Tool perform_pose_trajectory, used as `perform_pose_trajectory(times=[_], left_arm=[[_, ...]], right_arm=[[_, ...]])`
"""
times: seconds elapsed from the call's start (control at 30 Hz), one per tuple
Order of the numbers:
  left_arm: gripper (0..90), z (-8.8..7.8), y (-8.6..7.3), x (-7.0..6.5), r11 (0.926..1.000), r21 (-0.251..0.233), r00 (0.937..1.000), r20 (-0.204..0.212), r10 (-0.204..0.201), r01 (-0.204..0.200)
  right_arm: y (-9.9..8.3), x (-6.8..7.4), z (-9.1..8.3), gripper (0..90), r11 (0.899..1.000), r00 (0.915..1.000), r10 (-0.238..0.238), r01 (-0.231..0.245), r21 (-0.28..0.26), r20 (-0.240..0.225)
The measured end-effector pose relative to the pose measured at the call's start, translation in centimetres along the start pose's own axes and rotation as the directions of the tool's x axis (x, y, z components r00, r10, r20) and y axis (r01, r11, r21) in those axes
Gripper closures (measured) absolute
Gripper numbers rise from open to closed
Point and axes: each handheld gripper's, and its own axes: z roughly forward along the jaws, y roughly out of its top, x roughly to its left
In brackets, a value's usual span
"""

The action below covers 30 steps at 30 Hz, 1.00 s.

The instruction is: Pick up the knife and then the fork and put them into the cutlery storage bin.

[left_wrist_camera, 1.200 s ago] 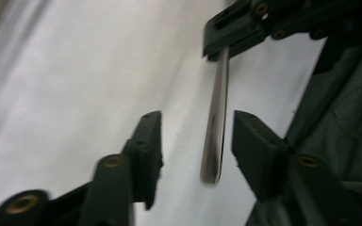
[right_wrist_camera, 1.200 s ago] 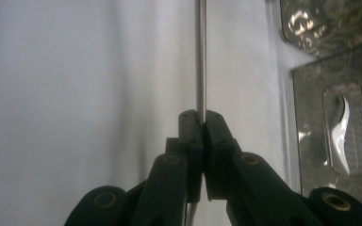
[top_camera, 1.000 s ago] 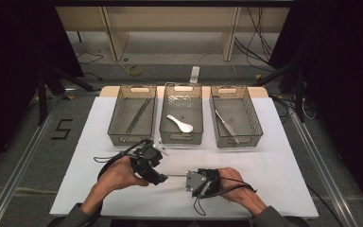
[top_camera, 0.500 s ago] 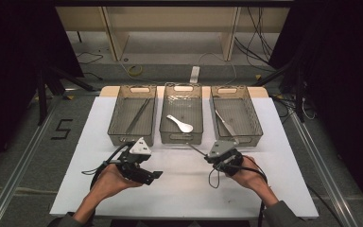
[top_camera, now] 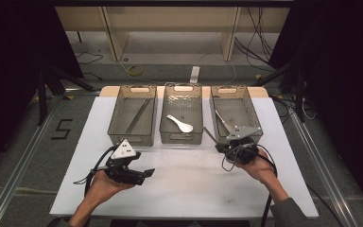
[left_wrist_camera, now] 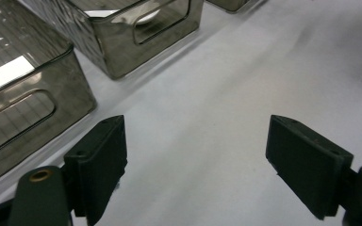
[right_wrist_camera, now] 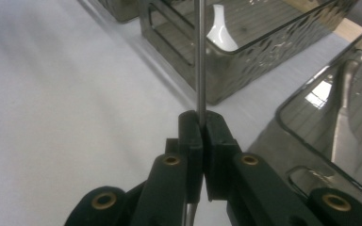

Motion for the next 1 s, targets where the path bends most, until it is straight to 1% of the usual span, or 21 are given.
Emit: perform_pose_trajectory(times=[0.03, 0.07, 0.1, 0.17, 0.3, 0.4, 0.53, 0.67, 0.73, 0.8, 0.87, 0.9, 1.0], left_arm=[[19.3, -0.1, 0.0, 0.1, 1.0000, -0.005, 1.0000, -0.001, -0.002, 0.002], [19.2, -0.1, 0.0, 0.1, 0.9997, -0.021, 0.9999, -0.003, -0.015, 0.015], [19.0, -0.2, 0.0, 0.2, 0.9993, -0.032, 0.9998, -0.004, -0.017, 0.017], [18.7, -0.5, 0.0, 0.2, 0.9982, -0.054, 0.9996, 0.001, -0.027, 0.027], [18.2, -0.9, -0.1, 0.3, 0.9958, -0.084, 0.9994, -0.005, -0.035, 0.034], [17.5, -1.1, -0.1, 0.3, 0.9930, -0.110, 0.9990, -0.005, -0.043, 0.043], [16.0, -1.3, -0.1, 0.2, 0.9920, -0.122, 0.9992, -0.021, -0.035, 0.032], [15.7, -1.5, -0.2, 0.2, 0.9901, -0.135, 0.9987, -0.029, -0.042, 0.037], [15.7, -1.5, -0.2, 0.3, 0.9892, -0.140, 0.9985, -0.028, -0.047, 0.043], [15.7, -1.5, -0.2, 0.2, 0.9892, -0.140, 0.9984, -0.030, -0.047, 0.042], [15.7, -1.4, -0.2, 0.2, 0.9896, -0.139, 0.9987, -0.032, -0.040, 0.035], [15.6, -1.4, -0.2, 0.2, 0.9888, -0.144, 0.9985, -0.034, -0.044, 0.039], [15.6, -1.4, -0.2, 0.2, 0.9888, -0.145, 0.9985, -0.034, -0.042, 0.036]], right_arm=[[0.1, -0.2, -0.1, 88.0, 1.000, 1.0000, 0.007, -0.007, -0.002, 0.004], [0.1, -0.5, -0.2, 88.0, 1.000, 0.9998, 0.016, -0.016, -0.005, 0.008], [0.2, -0.8, -0.3, 88.0, 1.000, 0.9995, 0.030, -0.030, -0.005, 0.011], [0.4, -1.3, -0.3, 87.9, 0.999, 0.9986, 0.044, -0.044, -0.007, 0.028], [0.8, -2.5, -0.6, 87.9, 0.997, 0.9960, 0.073, -0.072, -0.022, 0.052], [1.0, -3.5, -0.8, 87.9, 0.995, 0.9932, 0.096, -0.095, -0.023, 0.065], [1.3, -4.7, -1.3, 87.9, 0.991, 0.9865, 0.130, -0.128, -0.034, 0.099], [1.6, -6.0, -1.5, 87.9, 0.987, 0.9798, 0.159, -0.155, -0.036, 0.122], [1.7, -6.5, -1.5, 87.8, 0.985, 0.9763, 0.171, -0.168, -0.038, 0.132], [1.9, -7.1, -1.4, 87.8, 0.982, 0.9726, 0.189, -0.186, -0.033, 0.135], [2.2, -7.8, -1.3, 87.8, 0.980, 0.9695, 0.200, -0.197, -0.038, 0.142], [2.4, -8.1, -1.2, 87.8, 0.978, 0.9679, 0.208, -0.204, -0.042, 0.142], [2.9, -9.0, -0.9, 87.8, 0.976, 0.9634, 0.218, -0.215, -0.033, 0.156]])
